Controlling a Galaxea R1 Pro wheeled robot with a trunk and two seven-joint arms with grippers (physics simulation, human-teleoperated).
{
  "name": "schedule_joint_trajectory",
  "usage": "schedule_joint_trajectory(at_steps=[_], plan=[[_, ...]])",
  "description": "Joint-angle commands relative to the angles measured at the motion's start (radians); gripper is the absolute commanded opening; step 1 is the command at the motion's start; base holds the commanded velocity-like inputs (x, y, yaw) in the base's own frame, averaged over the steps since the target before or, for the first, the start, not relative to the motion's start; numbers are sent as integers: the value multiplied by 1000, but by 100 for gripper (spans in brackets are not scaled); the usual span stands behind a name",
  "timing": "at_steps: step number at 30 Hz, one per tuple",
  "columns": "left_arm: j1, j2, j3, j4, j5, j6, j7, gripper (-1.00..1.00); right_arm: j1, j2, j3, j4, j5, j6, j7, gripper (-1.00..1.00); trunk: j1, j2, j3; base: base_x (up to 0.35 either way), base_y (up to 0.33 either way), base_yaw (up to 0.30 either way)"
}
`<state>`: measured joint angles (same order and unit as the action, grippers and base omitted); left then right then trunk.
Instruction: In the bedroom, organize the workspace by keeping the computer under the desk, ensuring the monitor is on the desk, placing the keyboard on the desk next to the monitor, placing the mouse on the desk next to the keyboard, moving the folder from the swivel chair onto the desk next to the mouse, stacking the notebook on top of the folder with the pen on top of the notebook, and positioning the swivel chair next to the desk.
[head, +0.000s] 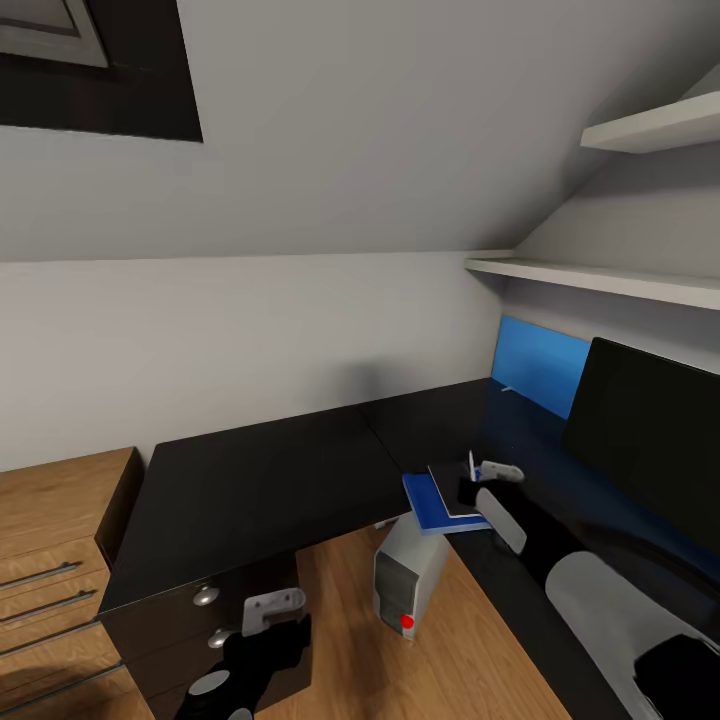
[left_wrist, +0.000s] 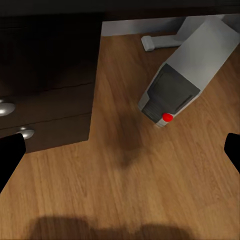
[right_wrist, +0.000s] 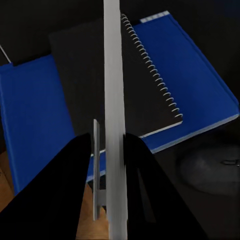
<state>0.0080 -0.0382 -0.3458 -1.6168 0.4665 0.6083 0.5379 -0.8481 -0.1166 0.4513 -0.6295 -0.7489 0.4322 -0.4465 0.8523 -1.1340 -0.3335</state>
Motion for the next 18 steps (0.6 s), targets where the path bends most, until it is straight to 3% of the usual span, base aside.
schedule_joint_trajectory(at_steps=[1, 11, 18], plan=[[0, 0, -1, -2, 11, 1, 10, 100, -1, -2, 7, 4, -9, 2, 1, -100, 0, -1, -1, 0, 0, 0], [0, 0, -2, -2, 11, 2, 10, 100, -3, -2, 6, 33, -9, 2, 61, -100, 0, -1, -1, 0, 0, 0], [0, 0, -33, -2, 11, 0, 11, 100, -9, -2, 6, 96, -8, -5, 74, -100, 0, -1, -1, 0, 0, 0]])
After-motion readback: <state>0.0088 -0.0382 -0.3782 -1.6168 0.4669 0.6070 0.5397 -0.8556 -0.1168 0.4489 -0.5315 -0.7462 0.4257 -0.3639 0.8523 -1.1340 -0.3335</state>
